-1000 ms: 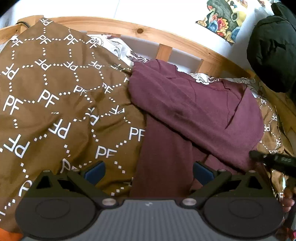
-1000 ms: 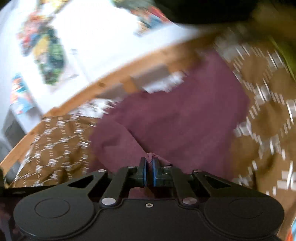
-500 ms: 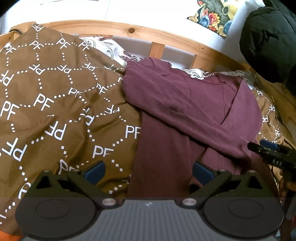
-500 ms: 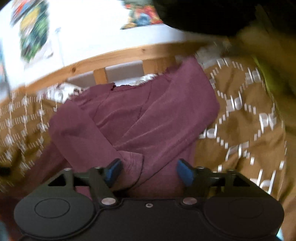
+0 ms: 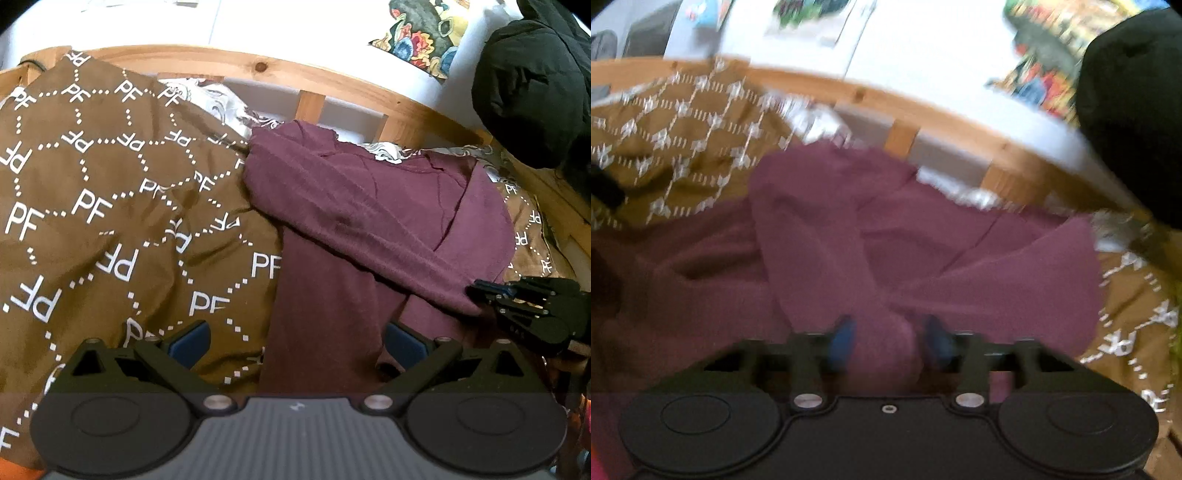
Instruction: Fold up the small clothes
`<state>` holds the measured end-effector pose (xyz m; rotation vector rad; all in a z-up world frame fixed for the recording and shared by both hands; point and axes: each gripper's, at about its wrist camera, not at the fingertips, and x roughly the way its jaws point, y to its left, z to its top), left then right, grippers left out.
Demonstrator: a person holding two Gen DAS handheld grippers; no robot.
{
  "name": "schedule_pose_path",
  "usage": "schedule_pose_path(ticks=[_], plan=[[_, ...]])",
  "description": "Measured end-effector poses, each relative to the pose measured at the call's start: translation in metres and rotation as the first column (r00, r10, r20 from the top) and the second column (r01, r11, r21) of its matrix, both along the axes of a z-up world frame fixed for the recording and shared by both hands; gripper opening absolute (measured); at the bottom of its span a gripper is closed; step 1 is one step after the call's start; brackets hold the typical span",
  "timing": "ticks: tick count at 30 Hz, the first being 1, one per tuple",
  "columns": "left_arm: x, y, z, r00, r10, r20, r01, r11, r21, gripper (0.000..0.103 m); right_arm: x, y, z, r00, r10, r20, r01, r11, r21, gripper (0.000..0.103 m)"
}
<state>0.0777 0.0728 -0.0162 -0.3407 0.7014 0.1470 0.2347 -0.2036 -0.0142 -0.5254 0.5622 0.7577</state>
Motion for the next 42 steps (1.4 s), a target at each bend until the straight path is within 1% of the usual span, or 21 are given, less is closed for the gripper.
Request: schedule_pose_path(ticks=[1, 3, 5, 7, 8, 10, 11, 13, 16, 18, 19, 21, 22, 24, 26, 28, 30, 32, 35, 39, 42], plan=[[0.000, 0.000, 0.001, 1.000, -0.003, 0.005, 0.003, 1.000, 0.005, 0.102, 0.002, -0.002, 0.002, 0.999, -0.018, -0.042, 0.019, 0.999, 0.026, 0.006], [-0.001, -0.001, 0.001, 1.000, -0.010, 0.011, 0.010, 1.000, 0.012, 0.102, 0.009, -0.013, 0.015, 0.980, -0.051, -0.192, 0.082, 0.984, 0.155, 0.005], [-0.001, -0.001, 0.001, 1.000, -0.014, 0.008, 0.014, 1.000, 0.014, 0.102, 0.019, -0.030, 0.033, 0.926, -0.040, -0.375, 0.178, 0.923, 0.340, 0.004], [-0.001, -0.001, 0.000, 1.000, -0.015, 0.003, 0.015, 1.000, 0.008, 0.102, 0.030, -0.046, 0.046, 0.868, -0.008, -0.496, 0.275, 0.840, 0.468, 0.004], [-0.001, -0.001, 0.000, 1.000, -0.015, 0.002, 0.015, 1.000, 0.006, 0.102, 0.035, -0.052, 0.049, 0.846, -0.001, -0.534, 0.319, 0.802, 0.504, 0.004], [-0.001, -0.002, 0.000, 1.000, -0.013, 0.001, 0.013, 1.000, 0.005, 0.102, 0.048, -0.064, 0.047, 0.794, -0.020, -0.607, 0.422, 0.737, 0.528, 0.004], [-0.001, -0.002, 0.001, 1.000, -0.014, 0.001, 0.014, 1.000, 0.006, 0.102, 0.054, -0.067, 0.042, 0.778, -0.048, -0.627, 0.459, 0.724, 0.515, 0.004], [-0.001, -0.004, 0.001, 1.000, -0.015, 0.000, 0.015, 1.000, 0.012, 0.102, 0.060, -0.069, 0.031, 0.766, -0.149, -0.625, 0.507, 0.737, 0.447, 0.005], [0.000, -0.005, 0.000, 1.000, -0.017, -0.009, 0.017, 1.000, 0.021, 0.102, 0.062, -0.066, 0.011, 0.751, -0.220, -0.623, 0.537, 0.751, 0.383, 0.006], [0.001, -0.007, -0.001, 1.000, -0.021, -0.014, 0.021, 0.999, 0.026, 0.102, 0.060, -0.060, 0.004, 0.775, -0.280, -0.566, 0.528, 0.780, 0.336, 0.015], [0.001, -0.007, -0.001, 1.000, -0.024, -0.015, 0.025, 0.999, 0.030, 0.102, 0.057, -0.055, 0.001, 0.798, -0.303, -0.520, 0.509, 0.802, 0.314, 0.025], [0.001, -0.008, -0.001, 0.999, -0.035, -0.015, 0.035, 0.999, 0.039, 0.102, 0.047, -0.042, 0.002, 0.856, -0.313, -0.411, 0.445, 0.852, 0.278, 0.029], [0.000, -0.008, -0.001, 0.999, -0.042, -0.015, 0.043, 0.998, 0.043, 0.102, 0.041, -0.035, 0.002, 0.884, -0.309, -0.351, 0.406, 0.879, 0.251, 0.034], [-0.001, -0.009, 0.000, 0.998, -0.067, -0.011, 0.068, 0.996, 0.054, 0.102, 0.030, -0.024, 0.005, 0.922, -0.291, -0.256, 0.345, 0.917, 0.200, 0.046], [-0.005, -0.012, 0.003, 0.995, -0.104, -0.003, 0.104, 0.992, 0.076, 0.102, 0.017, -0.022, 0.009, 0.945, -0.272, -0.182, 0.302, 0.939, 0.163, 0.072], [-0.011, -0.015, 0.007, 0.989, -0.151, 0.007, 0.149, 0.983, 0.105, 0.102, 0.006, -0.023, 0.014, 0.957, -0.260, -0.124, 0.276, 0.952, 0.133, 0.081], [-0.018, -0.018, 0.011, 0.978, -0.210, 0.013, 0.206, 0.970, 0.132, 0.102, -0.003, -0.028, 0.019, 0.962, -0.259, -0.093, 0.267, 0.959, 0.096, 0.087], [-0.026, -0.021, 0.014, 0.963, -0.269, 0.015, 0.263, 0.951, 0.164, 0.102, -0.016, -0.039, 0.026, 0.963, -0.257, -0.080, 0.263, 0.962, 0.068, 0.095], [-0.038, -0.027, 0.015, 0.941, -0.338, 0.000, 0.330, 0.920, 0.209, 0.102, -0.036, -0.051, 0.039, 0.967, -0.243, -0.083, 0.248, 0.967, 0.064, 0.102], [-0.051, -0.038, 0.006, 0.912, -0.405, -0.065, 0.405, 0.866, 0.293, 0.102, -0.068, -0.061, 0.051, 0.973, -0.217, -0.079, 0.220, 0.975, 0.029, 0.102], [-0.053, -0.047, -0.004, 0.907, -0.404, -0.124, 0.419, 0.828, 0.373, 0.102, -0.092, -0.063, 0.055, 0.978, -0.198, -0.070, 0.197, 0.980, -0.017, 0.102]])
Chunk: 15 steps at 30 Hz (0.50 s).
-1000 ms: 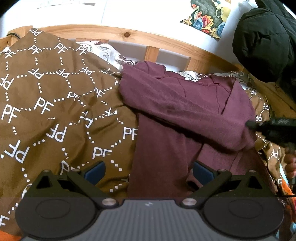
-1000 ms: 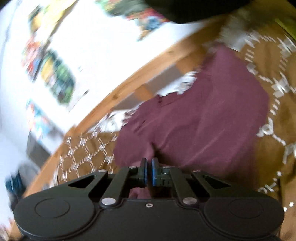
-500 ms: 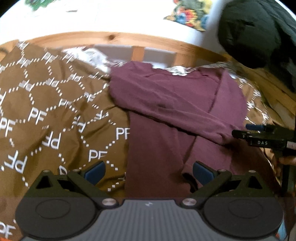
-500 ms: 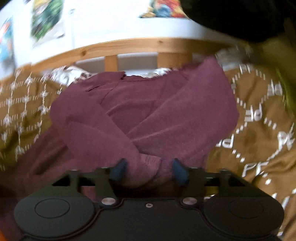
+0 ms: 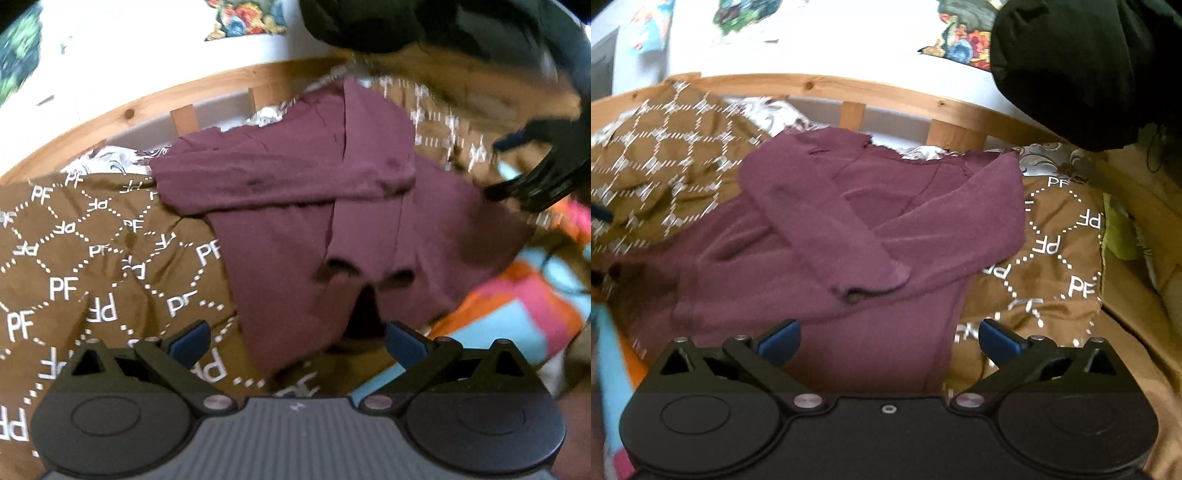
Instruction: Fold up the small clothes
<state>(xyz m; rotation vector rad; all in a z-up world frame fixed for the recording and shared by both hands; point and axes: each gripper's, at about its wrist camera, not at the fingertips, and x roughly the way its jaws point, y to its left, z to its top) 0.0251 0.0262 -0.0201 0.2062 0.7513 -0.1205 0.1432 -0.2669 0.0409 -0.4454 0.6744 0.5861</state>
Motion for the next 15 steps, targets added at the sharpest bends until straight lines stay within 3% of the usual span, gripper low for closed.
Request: schedule_pose_path(ticks=[2, 5, 10, 15], plan=[[0.004, -0.006, -0.008, 1.000, 0.017, -0.013, -0.016, 0.997, 0.076, 0.102, -0.015, -0.003, -0.001, 1.000, 0.010, -0.006, -0.010, 0.999, -0.034, 0.102], [0.011, -0.009, -0.015, 0.999, 0.014, -0.034, -0.011, 0.996, 0.088, 0.102, -0.032, -0.006, -0.005, 1.000, 0.008, -0.022, -0.009, 0.998, -0.065, 0.102], [0.017, -0.016, -0.025, 0.999, -0.005, -0.044, 0.013, 0.982, 0.189, 0.102, -0.043, -0.014, -0.009, 0.998, -0.048, -0.051, 0.045, 0.997, -0.055, 0.102], [0.017, -0.014, -0.026, 0.999, -0.017, -0.049, 0.028, 0.970, 0.242, 0.102, -0.043, -0.020, -0.011, 0.995, -0.087, -0.053, 0.085, 0.995, -0.052, 0.102]])
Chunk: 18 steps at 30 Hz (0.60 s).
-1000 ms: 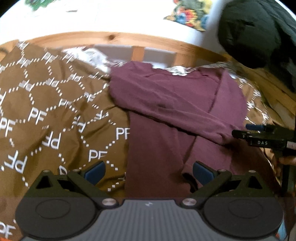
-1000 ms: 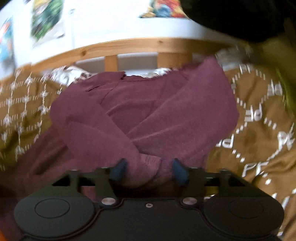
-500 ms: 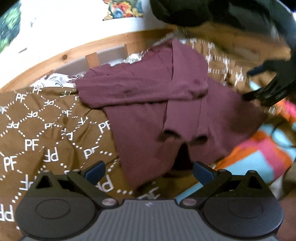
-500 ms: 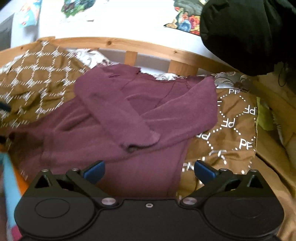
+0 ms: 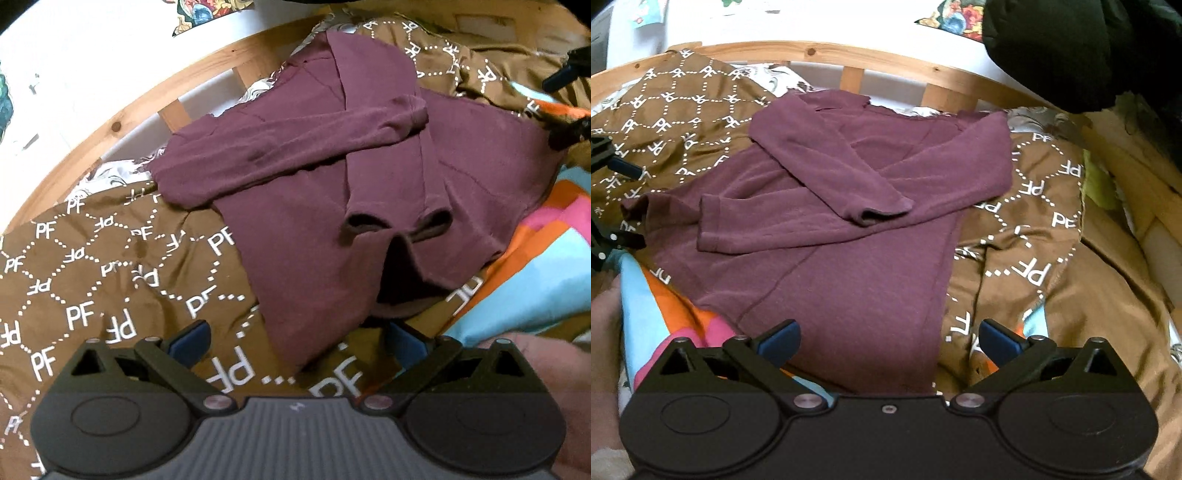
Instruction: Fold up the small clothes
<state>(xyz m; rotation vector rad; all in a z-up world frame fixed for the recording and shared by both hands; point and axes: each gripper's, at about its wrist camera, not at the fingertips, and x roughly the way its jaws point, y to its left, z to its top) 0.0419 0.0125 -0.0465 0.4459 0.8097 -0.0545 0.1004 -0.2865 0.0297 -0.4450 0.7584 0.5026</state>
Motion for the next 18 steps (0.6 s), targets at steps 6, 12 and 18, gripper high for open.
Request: schedule_pose_path(ticks=[6, 12, 18], plan=[[0.000, -0.002, 0.001, 0.999, 0.016, 0.050, -0.018, 0.999, 0.042, 0.085, 0.006, -0.003, -0.004, 1.000, -0.028, -0.013, 0.028, 0.999, 0.015, 0.102], [0.005, -0.014, 0.005, 0.996, -0.010, 0.094, 0.005, 0.998, 0.063, 0.014, 0.005, 0.000, -0.010, 1.000, -0.015, -0.021, 0.014, 1.000, -0.007, 0.102], [0.010, -0.001, 0.026, 0.992, 0.058, 0.116, -0.045, 0.993, -0.109, 0.005, -0.003, 0.004, -0.010, 0.999, 0.048, -0.018, -0.048, 0.999, -0.001, 0.102]])
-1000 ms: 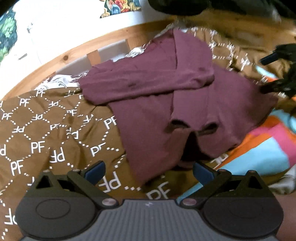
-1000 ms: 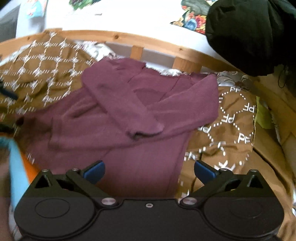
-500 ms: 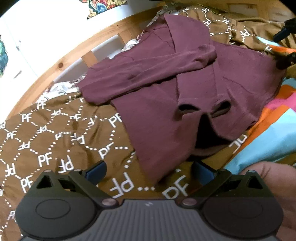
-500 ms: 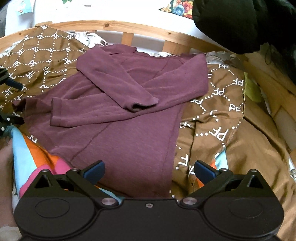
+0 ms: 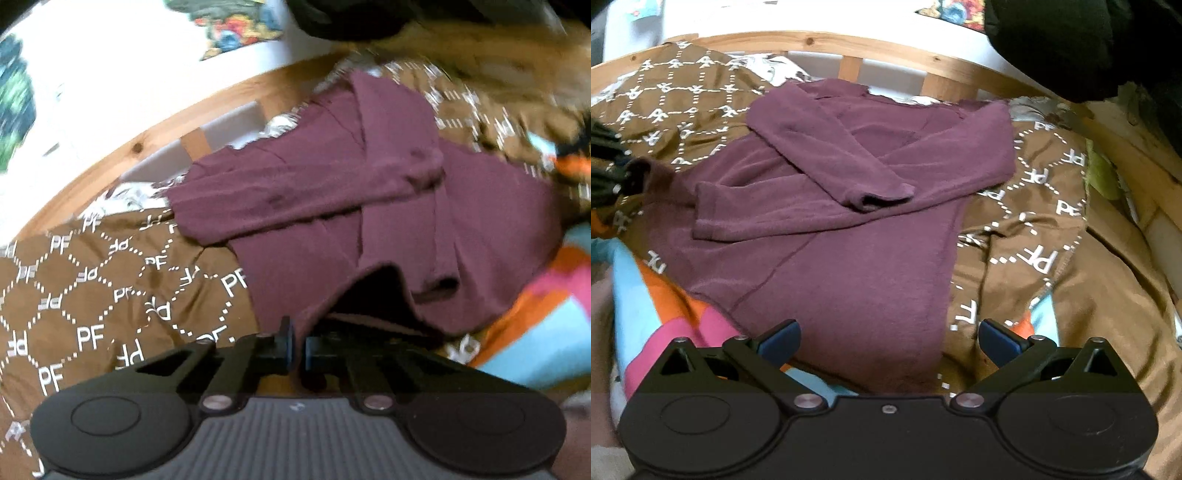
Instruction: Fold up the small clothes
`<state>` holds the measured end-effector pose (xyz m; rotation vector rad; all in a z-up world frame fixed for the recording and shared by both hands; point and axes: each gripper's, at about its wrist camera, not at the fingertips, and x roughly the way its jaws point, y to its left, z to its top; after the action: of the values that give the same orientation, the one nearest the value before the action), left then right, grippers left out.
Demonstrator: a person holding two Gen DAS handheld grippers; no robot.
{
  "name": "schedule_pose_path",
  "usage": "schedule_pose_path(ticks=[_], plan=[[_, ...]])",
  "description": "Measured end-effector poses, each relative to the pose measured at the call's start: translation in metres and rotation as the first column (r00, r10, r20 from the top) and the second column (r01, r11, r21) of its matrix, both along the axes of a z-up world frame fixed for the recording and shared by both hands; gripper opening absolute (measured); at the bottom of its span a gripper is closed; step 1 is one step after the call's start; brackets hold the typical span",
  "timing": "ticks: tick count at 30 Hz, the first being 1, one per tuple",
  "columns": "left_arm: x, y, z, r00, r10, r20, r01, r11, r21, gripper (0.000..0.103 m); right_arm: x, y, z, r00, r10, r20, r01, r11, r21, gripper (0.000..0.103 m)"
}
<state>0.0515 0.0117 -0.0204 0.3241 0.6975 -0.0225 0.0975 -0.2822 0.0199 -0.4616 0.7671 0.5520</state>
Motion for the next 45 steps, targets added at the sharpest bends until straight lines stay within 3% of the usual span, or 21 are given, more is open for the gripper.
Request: schedule_pose_path(ticks=[5, 10, 14, 18, 21, 23, 25, 29, 34, 38, 45], plan=[[0.011, 0.014, 0.025, 0.998, 0.065, 0.027, -0.062, 0.992, -0.108, 0.005, -0.014, 0.018, -0.003, 0.992, 0.127, 0.012, -0.126, 0.991, -0.034, 0.102], [0.025, 0.016, 0.045, 0.994, 0.090, 0.060, -0.081, 0.986, -0.143, 0.005, -0.023, 0.040, -0.014, 0.975, 0.217, 0.042, -0.212, 0.972, -0.099, 0.102], [0.031, 0.019, 0.056, 0.991, 0.108, 0.081, -0.092, 0.980, -0.174, 0.004, -0.020, 0.053, -0.027, 0.978, 0.190, 0.087, -0.173, 0.970, -0.172, 0.102], [0.026, 0.021, 0.055, 0.988, 0.121, 0.092, -0.106, 0.982, -0.153, 0.004, -0.008, 0.050, -0.032, 0.988, 0.105, 0.111, -0.081, 0.976, -0.203, 0.097], [0.016, 0.024, 0.050, 0.989, 0.127, 0.077, -0.116, 0.983, -0.141, 0.004, -0.002, 0.036, -0.027, 0.988, 0.050, 0.148, -0.014, 0.972, -0.235, 0.073], [0.008, 0.025, 0.046, 0.989, 0.134, 0.070, -0.124, 0.984, -0.131, 0.004, -0.006, 0.027, -0.023, 0.984, 0.062, 0.170, -0.020, 0.970, -0.242, 0.031], [-0.002, 0.025, 0.043, 0.987, 0.141, 0.071, -0.132, 0.984, -0.122, 0.004, -0.012, 0.018, -0.013, 0.976, 0.093, 0.199, -0.048, 0.974, -0.223, 0.007], [-0.024, 0.023, 0.040, 0.983, 0.158, 0.097, -0.148, 0.983, -0.106, 0.004, -0.027, 0.010, 0.002, 0.952, 0.168, 0.255, -0.107, 0.966, -0.234, 0.005], [-0.049, 0.020, 0.046, 0.981, 0.153, 0.117, -0.137, 0.981, -0.136, 0.003, -0.028, -0.006, 0.027, 0.955, 0.092, 0.281, -0.055, 0.989, -0.135, 0.004], [-0.065, 0.022, 0.061, 0.977, 0.152, 0.149, -0.127, 0.978, -0.168, 0.003, -0.043, -0.010, 0.051, 0.939, 0.101, 0.330, -0.074, 0.993, -0.093, 0.004], [-0.103, 0.030, 0.088, 0.967, 0.134, 0.216, -0.079, 0.967, -0.242, 0.003, -0.076, -0.024, 0.094, 0.957, 0.055, 0.284, -0.063, 0.998, 0.019, 0.004]])
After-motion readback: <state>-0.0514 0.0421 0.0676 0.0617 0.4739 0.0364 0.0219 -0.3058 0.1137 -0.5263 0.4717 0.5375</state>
